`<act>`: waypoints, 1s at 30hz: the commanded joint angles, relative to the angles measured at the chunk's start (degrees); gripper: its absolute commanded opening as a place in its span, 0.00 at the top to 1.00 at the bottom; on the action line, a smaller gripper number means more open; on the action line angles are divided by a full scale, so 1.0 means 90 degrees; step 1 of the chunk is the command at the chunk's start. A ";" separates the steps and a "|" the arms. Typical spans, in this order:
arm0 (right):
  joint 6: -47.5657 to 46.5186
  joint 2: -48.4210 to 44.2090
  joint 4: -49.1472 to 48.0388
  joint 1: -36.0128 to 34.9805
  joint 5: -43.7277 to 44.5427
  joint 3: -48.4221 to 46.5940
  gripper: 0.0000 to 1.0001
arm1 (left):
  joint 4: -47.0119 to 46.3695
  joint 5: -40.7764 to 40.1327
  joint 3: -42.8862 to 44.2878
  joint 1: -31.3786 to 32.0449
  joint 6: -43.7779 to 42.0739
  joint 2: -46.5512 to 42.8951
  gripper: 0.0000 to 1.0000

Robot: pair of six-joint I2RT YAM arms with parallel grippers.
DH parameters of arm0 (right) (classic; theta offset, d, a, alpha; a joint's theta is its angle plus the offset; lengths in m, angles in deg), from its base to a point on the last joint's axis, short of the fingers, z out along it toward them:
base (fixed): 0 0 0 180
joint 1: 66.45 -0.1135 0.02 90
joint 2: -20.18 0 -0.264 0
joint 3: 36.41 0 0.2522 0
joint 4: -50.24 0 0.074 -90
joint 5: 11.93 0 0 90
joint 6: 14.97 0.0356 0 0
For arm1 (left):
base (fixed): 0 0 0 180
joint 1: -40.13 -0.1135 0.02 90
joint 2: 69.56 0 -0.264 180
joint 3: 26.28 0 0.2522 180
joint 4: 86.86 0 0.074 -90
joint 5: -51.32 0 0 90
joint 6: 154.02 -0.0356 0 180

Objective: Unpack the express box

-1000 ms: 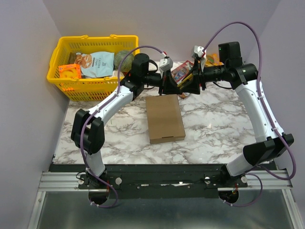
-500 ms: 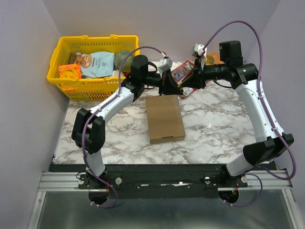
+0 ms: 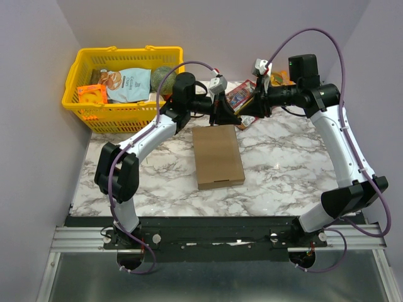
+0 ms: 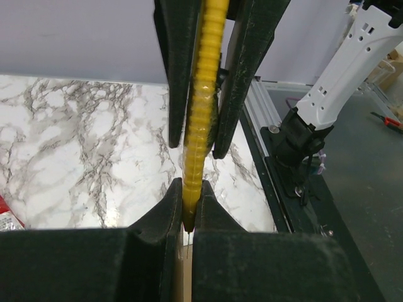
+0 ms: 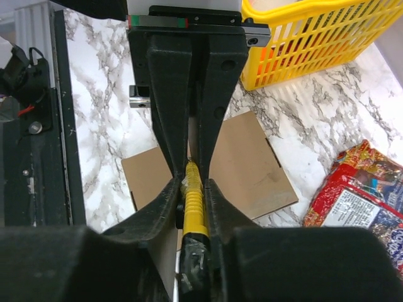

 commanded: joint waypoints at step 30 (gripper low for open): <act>0.1973 -0.0693 -0.1342 0.0077 0.2973 0.1671 0.99 | 0.3501 -0.3075 -0.1146 -0.0674 -0.2812 -0.1434 0.42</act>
